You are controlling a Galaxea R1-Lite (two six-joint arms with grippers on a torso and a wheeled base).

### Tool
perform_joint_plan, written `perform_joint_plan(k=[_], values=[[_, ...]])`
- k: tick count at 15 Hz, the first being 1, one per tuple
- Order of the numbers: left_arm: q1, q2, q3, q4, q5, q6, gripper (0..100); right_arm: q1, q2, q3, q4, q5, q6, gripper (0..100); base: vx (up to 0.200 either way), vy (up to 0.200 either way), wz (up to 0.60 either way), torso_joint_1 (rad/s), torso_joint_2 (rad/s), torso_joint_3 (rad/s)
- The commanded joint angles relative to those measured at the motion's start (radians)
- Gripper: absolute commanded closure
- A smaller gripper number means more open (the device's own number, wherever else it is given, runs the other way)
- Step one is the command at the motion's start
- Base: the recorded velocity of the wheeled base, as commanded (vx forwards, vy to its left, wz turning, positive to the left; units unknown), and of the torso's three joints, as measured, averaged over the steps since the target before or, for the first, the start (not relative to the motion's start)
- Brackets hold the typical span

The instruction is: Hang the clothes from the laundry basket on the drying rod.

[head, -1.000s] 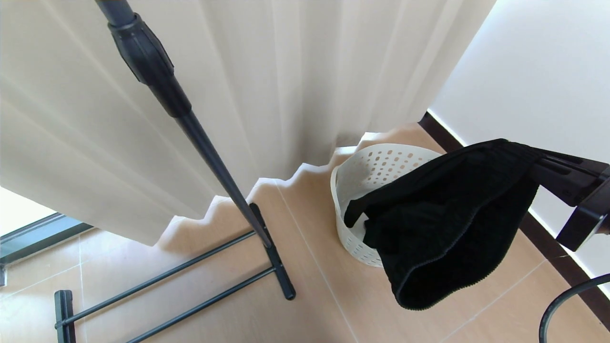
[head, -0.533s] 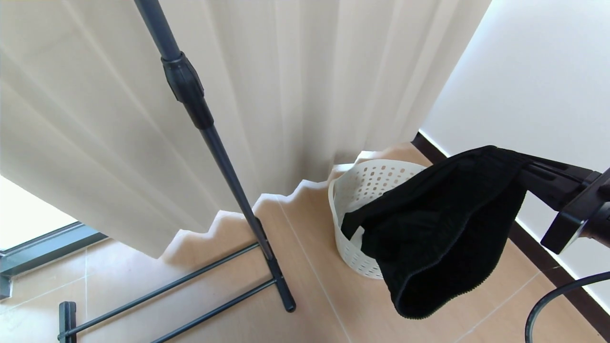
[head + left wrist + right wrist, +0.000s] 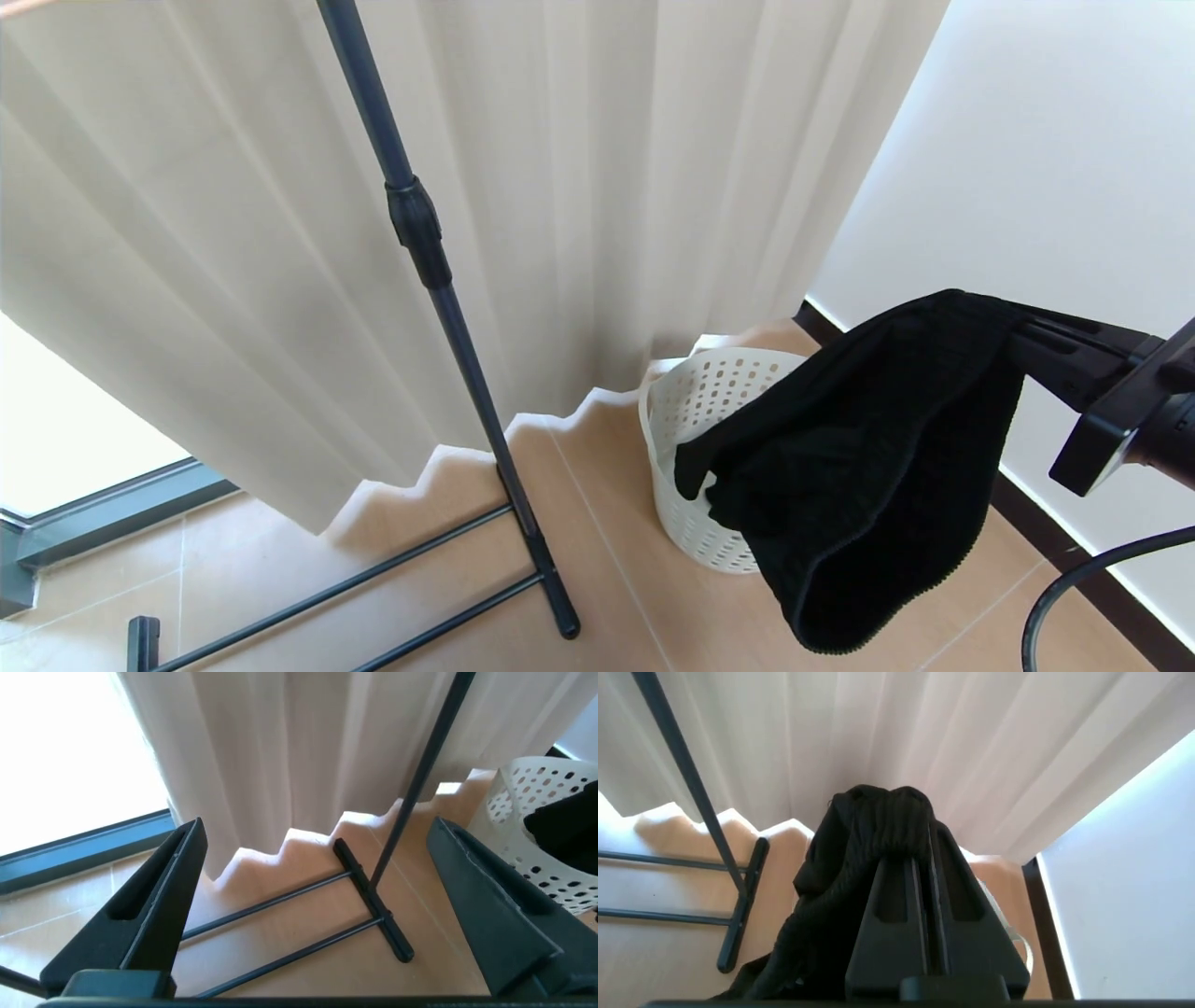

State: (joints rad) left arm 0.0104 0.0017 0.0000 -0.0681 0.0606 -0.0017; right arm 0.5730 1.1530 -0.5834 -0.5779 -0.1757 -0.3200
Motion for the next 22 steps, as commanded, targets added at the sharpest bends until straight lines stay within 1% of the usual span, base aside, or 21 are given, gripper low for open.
perform_joint_plan(k=[1,9,13,22], values=[[0.0,0.0,0.0,-0.001,0.001,0.0,0,-0.015,0.01,-0.006,0.0,0.001,-0.001,100,0.0,0.0,0.0,0.085,-0.38,-0.261],[0.0,0.0,0.0,0.001,-0.001,0.0,0,-0.018,-0.002,-0.001,0.0,-0.002,-0.001,100,0.0,0.0,0.0,0.116,-0.45,-0.283],[0.0,0.0,0.0,0.001,-0.001,0.0,0,-0.018,-0.002,-0.001,0.0,-0.002,-0.001,100,0.0,0.0,0.0,0.156,-0.49,-0.155],[0.0,0.0,0.0,0.001,-0.001,0.0,0,-0.027,0.014,-0.006,0.0,0.001,-0.001,100,0.0,0.0,0.0,0.204,-0.53,-0.126]])
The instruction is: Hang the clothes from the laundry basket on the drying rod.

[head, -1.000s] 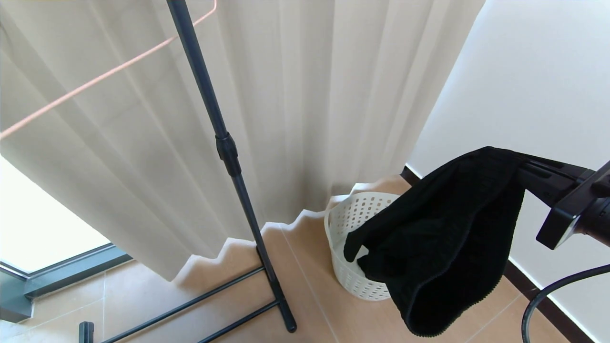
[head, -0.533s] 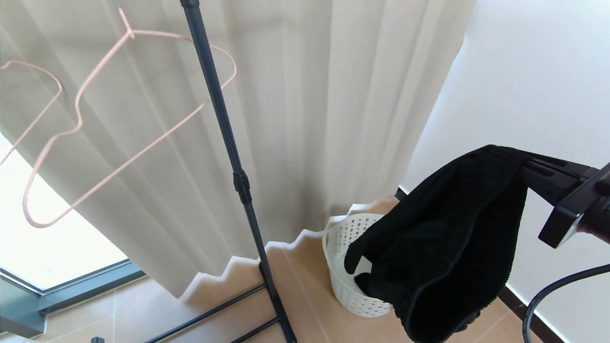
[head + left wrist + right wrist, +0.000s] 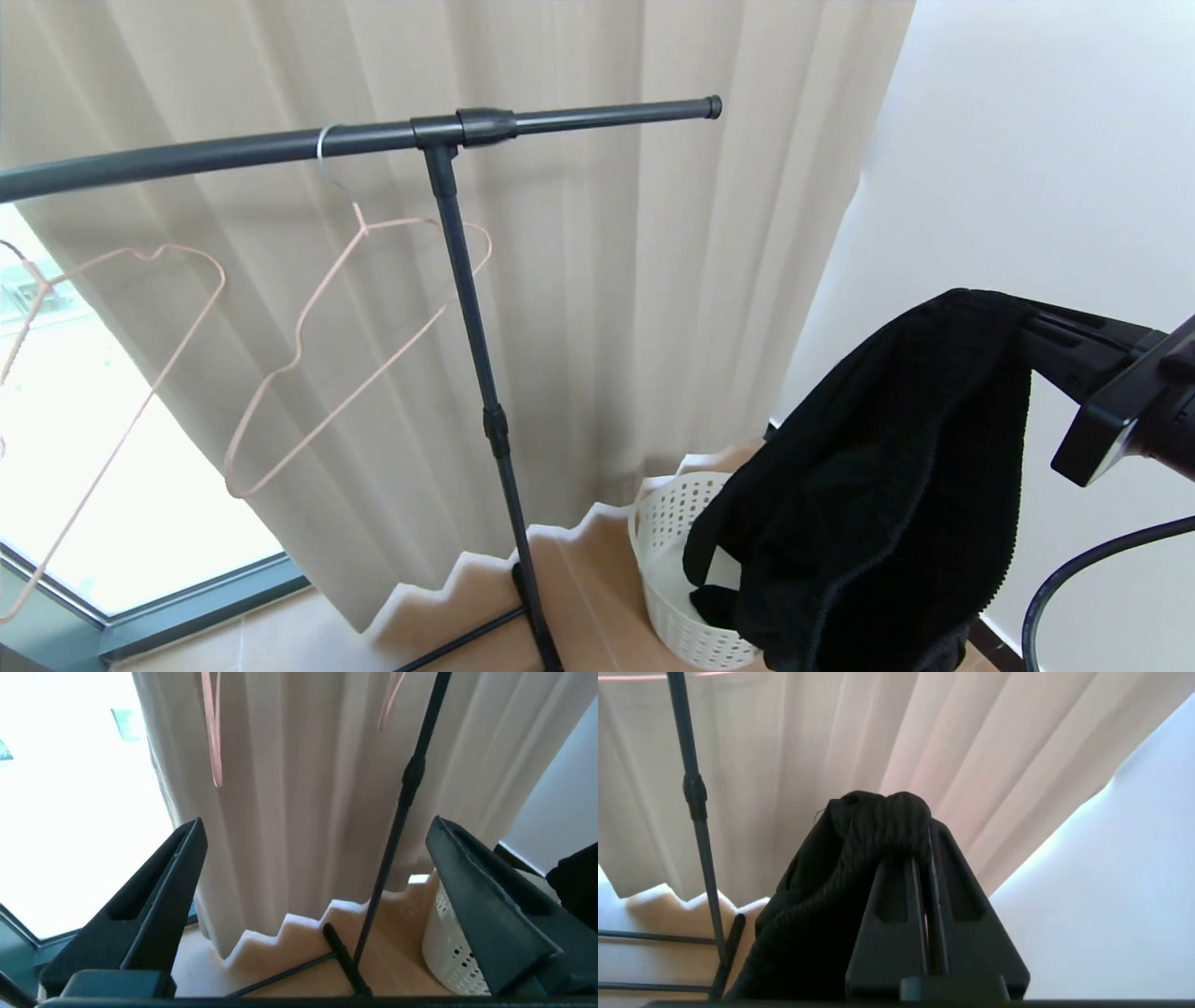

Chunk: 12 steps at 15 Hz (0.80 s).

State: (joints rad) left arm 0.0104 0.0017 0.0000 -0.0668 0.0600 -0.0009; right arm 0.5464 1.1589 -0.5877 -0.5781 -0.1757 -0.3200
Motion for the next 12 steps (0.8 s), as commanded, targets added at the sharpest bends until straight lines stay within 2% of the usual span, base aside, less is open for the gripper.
perform_joint_plan(k=[1,5,12], values=[[0.0,0.0,0.0,-0.001,0.0,-0.001,0,0.0,0.016,0.0,0.0,-0.001,-0.001,100,0.0,0.0,0.0,0.227,-0.58,-0.193],[0.0,0.0,0.0,-0.001,0.0,-0.001,0,-0.003,0.019,0.002,0.0,0.001,-0.001,100,0.0,0.0,0.0,0.251,-0.58,-0.299],[0.0,0.0,0.0,-0.001,0.0,-0.001,0,-0.003,0.016,0.005,-0.002,0.001,-0.001,100,0.0,0.0,0.0,0.181,-0.4,-0.221]])
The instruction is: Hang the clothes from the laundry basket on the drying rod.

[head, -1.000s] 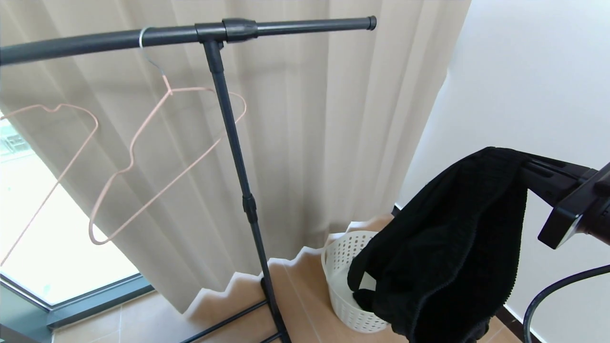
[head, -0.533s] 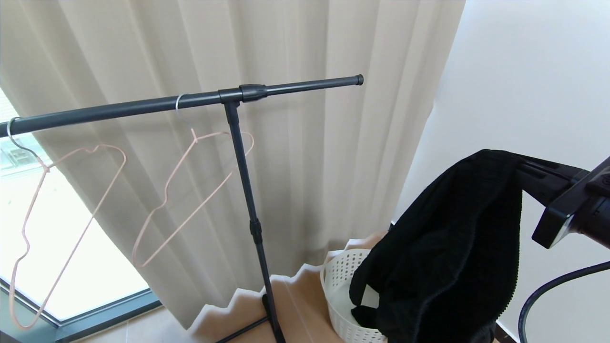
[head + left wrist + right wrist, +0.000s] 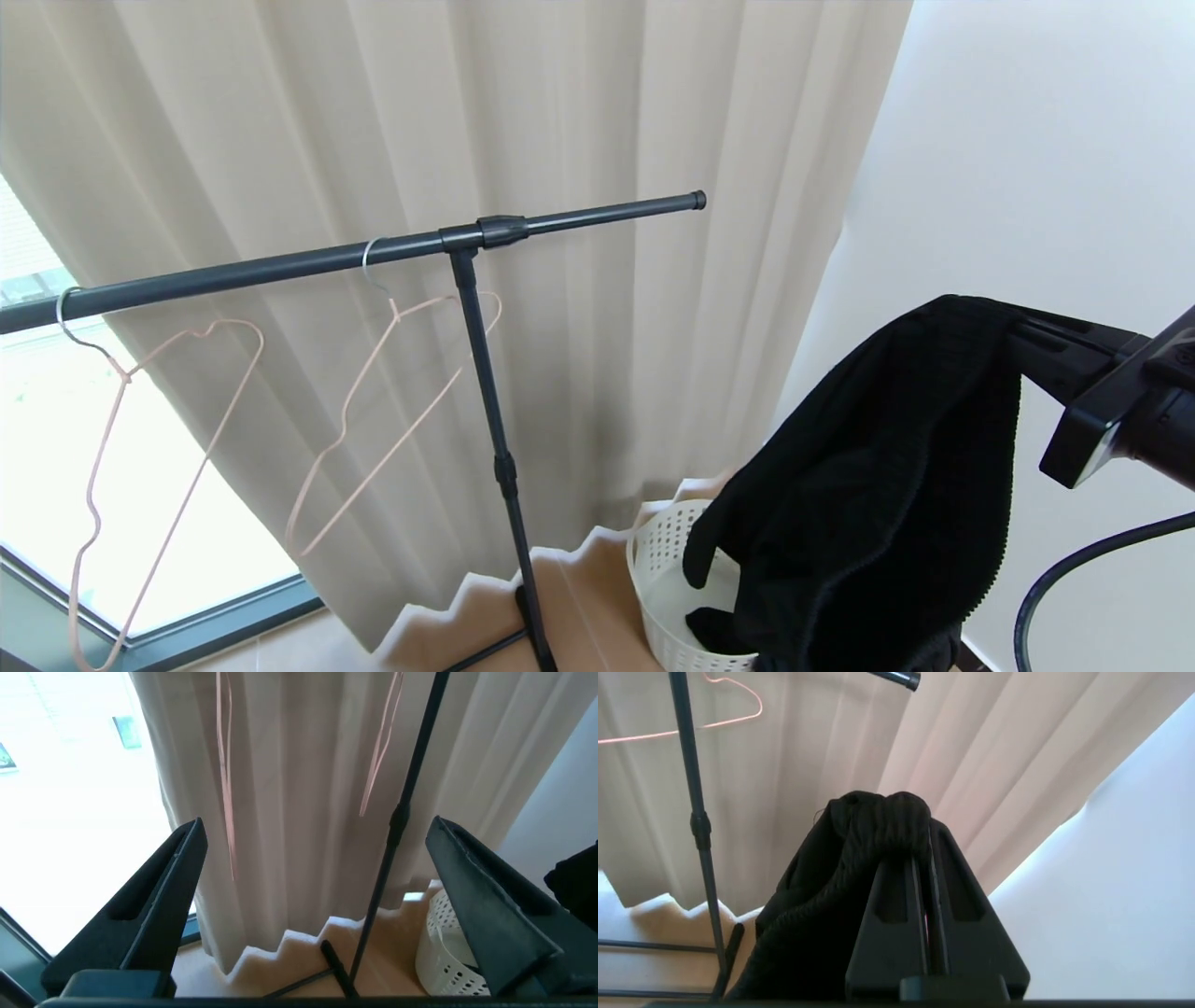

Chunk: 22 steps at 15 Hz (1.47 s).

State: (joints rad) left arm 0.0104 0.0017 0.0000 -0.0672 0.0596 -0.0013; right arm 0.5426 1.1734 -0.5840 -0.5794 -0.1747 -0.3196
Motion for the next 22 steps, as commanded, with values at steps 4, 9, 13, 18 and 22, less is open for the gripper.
perform_joint_plan(k=[4,9,13,18,22], values=[[0.0,0.0,0.0,0.0,0.0,0.0,0,0.0,-0.003,0.006,-0.005,0.0,-0.001,100,0.0,0.0,0.0,0.063,-0.15,0.035],[0.0,0.0,0.0,0.0,0.002,0.0,0,0.0,-0.005,0.007,-0.005,0.0,-0.001,100,0.0,0.0,0.0,0.001,-0.01,0.135],[0.0,0.0,0.0,-0.003,0.003,0.0,0,-0.019,0.003,-0.002,-0.005,0.0,-0.003,100,0.0,0.0,0.3,-0.002,0.0,0.004],[0.002,0.0,0.0,-0.003,0.0,0.003,0,-0.019,0.003,0.0,-0.005,0.001,-0.003,100,0.0,0.0,0.6,0.001,0.0,0.006],[0.0,0.0,0.0,-0.003,0.0,0.001,0,-0.019,0.003,0.001,-0.005,0.001,-0.003,100,0.0,0.0,0.6,0.006,0.0,0.006]])
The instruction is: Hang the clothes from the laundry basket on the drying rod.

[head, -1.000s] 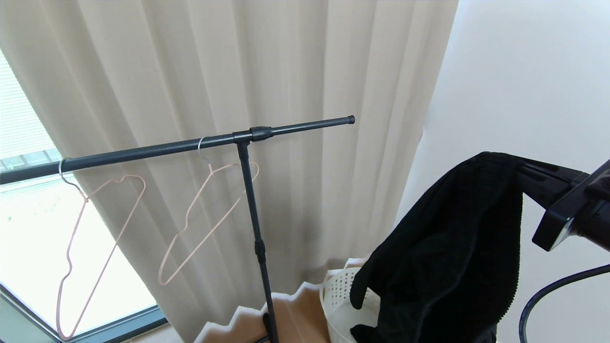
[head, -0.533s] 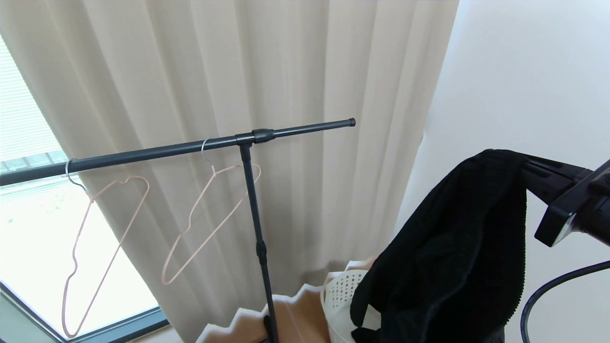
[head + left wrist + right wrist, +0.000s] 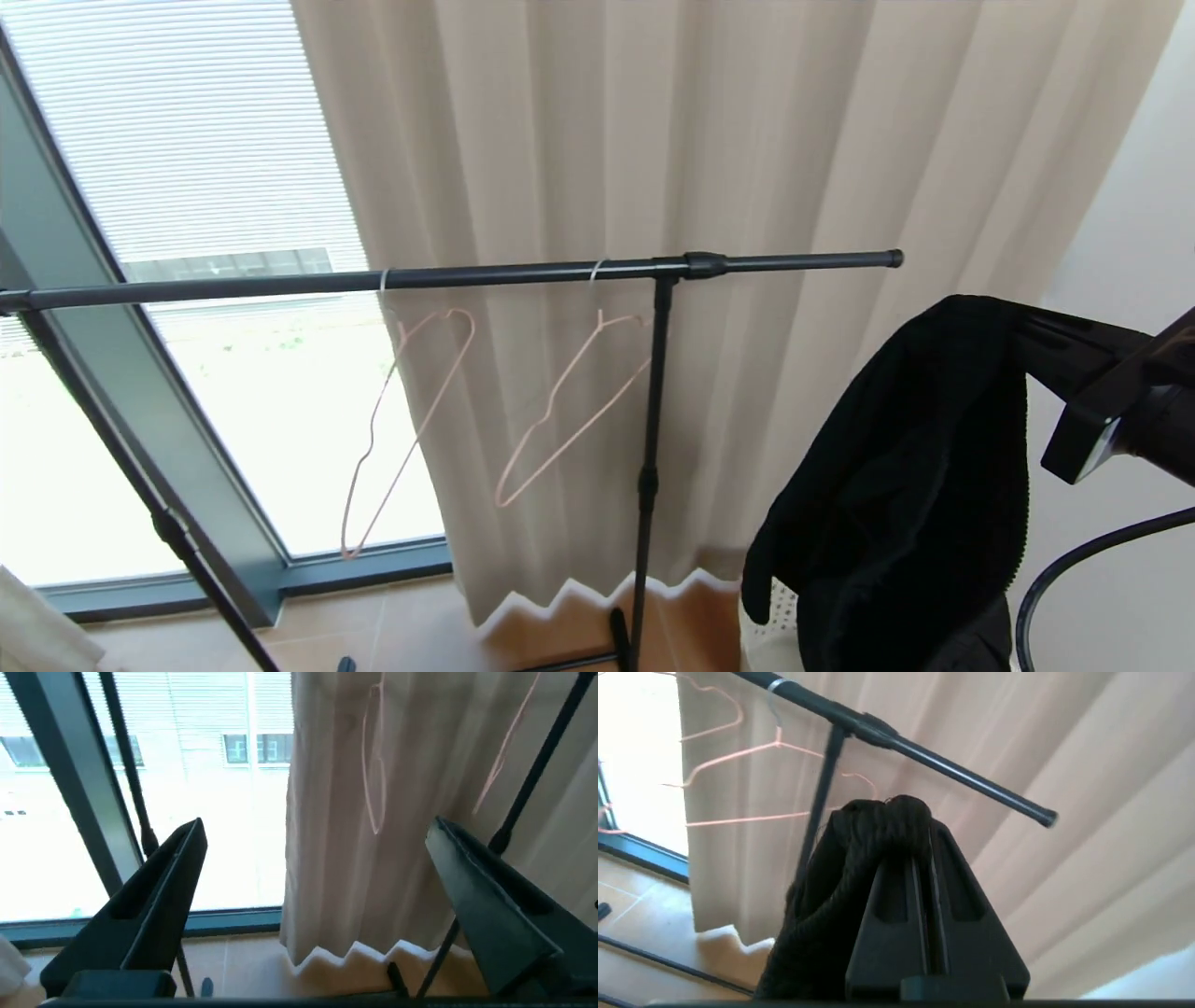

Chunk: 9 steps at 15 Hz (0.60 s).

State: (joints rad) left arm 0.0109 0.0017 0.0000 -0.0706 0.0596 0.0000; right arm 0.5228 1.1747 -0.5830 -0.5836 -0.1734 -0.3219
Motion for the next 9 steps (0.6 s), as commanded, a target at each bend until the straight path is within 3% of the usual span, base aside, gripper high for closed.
perform_joint_plan(k=[1,7,9], values=[[0.0,0.0,0.0,0.0,-0.001,0.0,0,0.0,0.002,0.0,-0.001,0.0,0.0,100,0.0,0.0,0.6,0.017,0.0,0.002],[0.0,0.0,0.0,0.0,-0.001,-0.003,0,0.0,0.002,0.0,-0.001,-0.001,0.0,100,0.0,0.0,0.0,0.0,0.0,0.0],[0.0,0.0,0.0,0.0,-0.001,-0.003,0,0.0,0.0,-0.001,-0.001,-0.001,0.0,100,-0.2,0.2,0.0,0.01,0.0,0.005]])
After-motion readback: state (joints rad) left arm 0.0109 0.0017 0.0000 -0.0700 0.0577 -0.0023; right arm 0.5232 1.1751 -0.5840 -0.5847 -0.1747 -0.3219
